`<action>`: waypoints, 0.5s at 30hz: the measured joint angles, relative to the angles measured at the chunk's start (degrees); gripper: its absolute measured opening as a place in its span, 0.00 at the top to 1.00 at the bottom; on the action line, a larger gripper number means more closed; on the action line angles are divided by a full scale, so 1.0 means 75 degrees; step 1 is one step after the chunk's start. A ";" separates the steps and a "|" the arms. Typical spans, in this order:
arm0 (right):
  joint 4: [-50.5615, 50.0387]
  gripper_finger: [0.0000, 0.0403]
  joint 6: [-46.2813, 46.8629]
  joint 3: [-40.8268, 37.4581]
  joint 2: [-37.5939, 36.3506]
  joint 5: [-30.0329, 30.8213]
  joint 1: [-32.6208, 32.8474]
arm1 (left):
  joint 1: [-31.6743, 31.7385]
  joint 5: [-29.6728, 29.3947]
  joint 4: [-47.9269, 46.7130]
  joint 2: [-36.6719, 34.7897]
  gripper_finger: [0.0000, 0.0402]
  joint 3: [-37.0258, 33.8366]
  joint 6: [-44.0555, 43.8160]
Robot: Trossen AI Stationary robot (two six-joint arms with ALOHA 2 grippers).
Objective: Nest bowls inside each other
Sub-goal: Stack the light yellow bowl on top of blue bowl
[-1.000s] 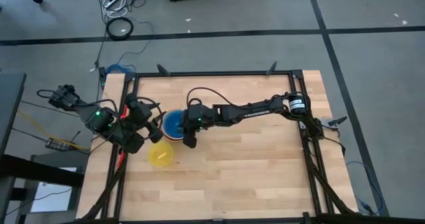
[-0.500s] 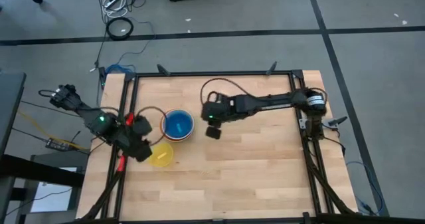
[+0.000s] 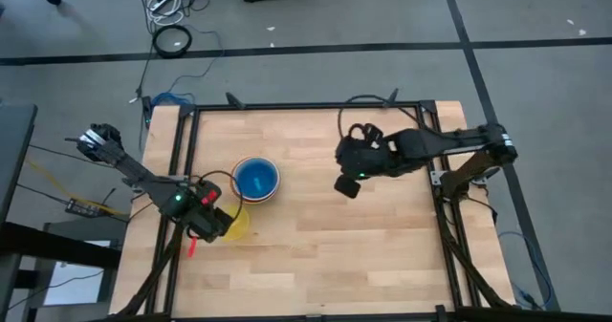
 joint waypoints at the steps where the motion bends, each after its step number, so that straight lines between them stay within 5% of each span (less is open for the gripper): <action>1: 0.0004 0.70 0.0053 0.0000 -0.0059 0.0067 0.0056 | 0.0001 -0.0007 0.0079 0.0078 0.54 -0.0005 0.0020; 15: -0.0016 0.71 0.0167 -0.0010 0.0162 0.0161 0.0213 | 0.0296 0.0159 0.0155 0.1303 0.54 -0.0013 0.0589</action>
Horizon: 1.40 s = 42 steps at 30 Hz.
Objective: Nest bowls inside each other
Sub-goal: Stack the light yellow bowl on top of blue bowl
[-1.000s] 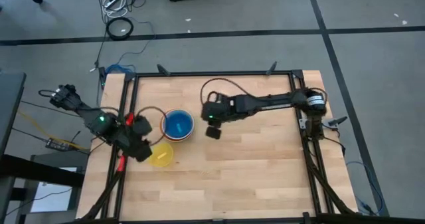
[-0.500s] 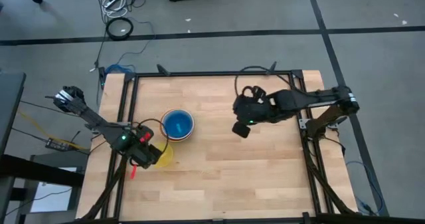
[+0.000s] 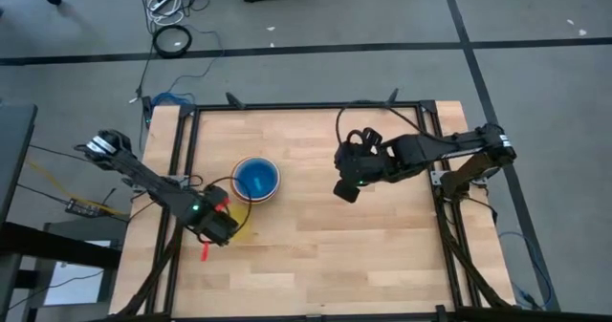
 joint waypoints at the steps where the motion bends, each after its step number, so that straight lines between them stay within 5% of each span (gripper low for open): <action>1: -0.0003 0.71 -0.0008 0.0004 0.0021 0.0001 0.0000 | 0.0001 -0.0003 0.0050 0.0107 0.54 -0.0004 0.0017; 11: -0.0022 0.71 -0.0039 -0.0002 0.0098 -0.0002 -0.0003 | 0.0155 0.0012 0.1286 0.0511 0.58 -0.0655 0.0536; 17: 0.0038 0.71 -0.0149 -0.0002 0.0098 0.0025 -0.0006 | 0.0155 -0.0064 0.1376 0.0461 0.93 -0.0664 0.0922; 21: 0.0038 0.71 -0.0171 -0.0002 0.0098 0.0065 -0.0009 | 0.0155 -0.0074 0.1382 0.0319 0.98 -0.0625 0.0962; 26: 0.0035 0.71 -0.0198 -0.0002 0.0101 0.0080 -0.0042 | 0.0166 -0.0409 0.0506 -0.0346 0.99 0.0281 0.1423; 30: 0.0032 0.71 -0.0197 0.0001 0.0101 0.0086 -0.0110 | 0.0325 -0.1591 -0.0998 -0.1021 0.99 0.1603 0.1659; 35: 0.0047 0.71 -0.0207 -0.0002 0.0101 0.0086 -0.0164 | 0.1430 -0.2991 -0.1453 -0.1562 0.99 0.2229 0.2825; 42: 0.0050 0.71 -0.0202 0.0000 0.0102 0.0087 -0.0175 | 0.3314 -0.2742 0.0355 -0.1640 0.99 0.1736 0.5195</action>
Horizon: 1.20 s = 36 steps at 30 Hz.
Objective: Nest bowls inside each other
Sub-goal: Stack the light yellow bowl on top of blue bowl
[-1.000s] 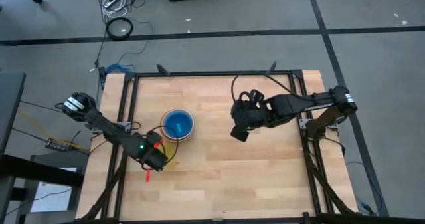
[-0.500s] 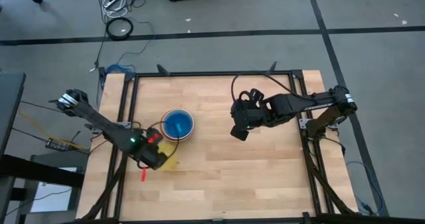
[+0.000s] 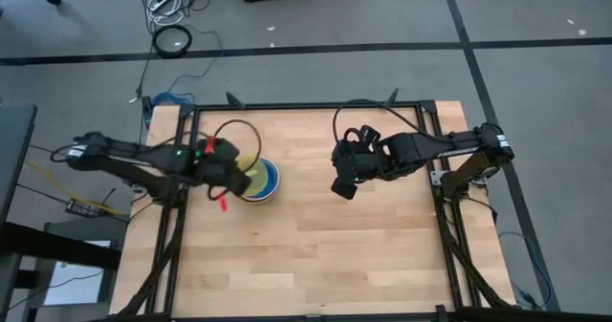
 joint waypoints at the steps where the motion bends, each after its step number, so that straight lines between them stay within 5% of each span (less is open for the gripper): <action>1: 0.0001 0.71 0.0000 -0.0002 0.0001 -0.0002 0.0000 | 0.0211 0.0180 0.0402 0.0041 0.99 -0.0083 0.0342; 12: 0.0018 0.71 0.0020 -0.0083 0.0001 -0.0002 -0.0012 | 0.1475 0.1120 0.1285 0.0343 0.99 -0.0837 0.1228; 24: 0.0303 0.71 0.0240 -0.0940 0.0010 -0.0019 -0.0082 | 0.1495 0.2076 0.1872 0.0329 0.72 -0.0964 0.1170; 36: 0.0332 0.71 0.0309 -0.1100 0.0004 -0.0016 -0.0152 | 0.1492 0.2224 0.1920 0.0332 0.61 -0.0625 0.1053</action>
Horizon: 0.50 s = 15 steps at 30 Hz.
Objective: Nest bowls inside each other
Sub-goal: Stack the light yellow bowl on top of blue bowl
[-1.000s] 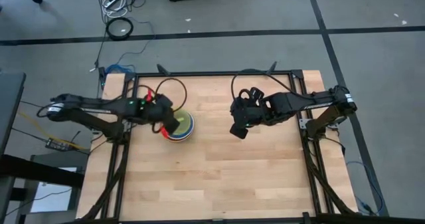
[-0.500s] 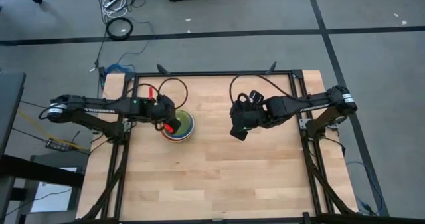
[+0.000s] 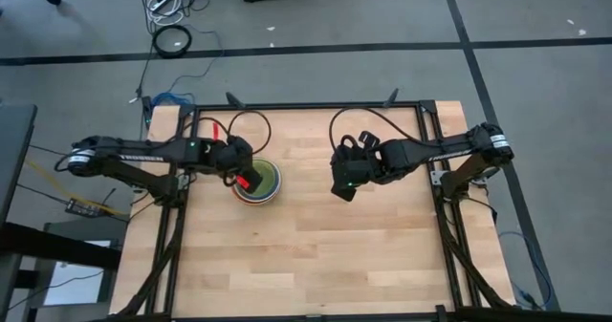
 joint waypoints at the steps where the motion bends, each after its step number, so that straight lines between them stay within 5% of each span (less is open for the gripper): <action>1: 0.0000 0.71 0.0000 0.0000 0.0000 0.0000 -0.0005 | 0.0000 -0.0003 0.0003 0.0000 0.61 0.0078 0.0046; 7: 0.0006 0.71 0.0000 0.0000 0.0000 0.0012 -0.0035 | -0.0003 -0.0052 0.0005 0.0000 0.61 0.0471 0.0376; 15: 0.0166 0.72 -0.0021 0.0000 0.0000 0.0012 -0.0032 | 0.0308 -0.1216 -0.0080 0.0088 0.61 0.0281 0.0662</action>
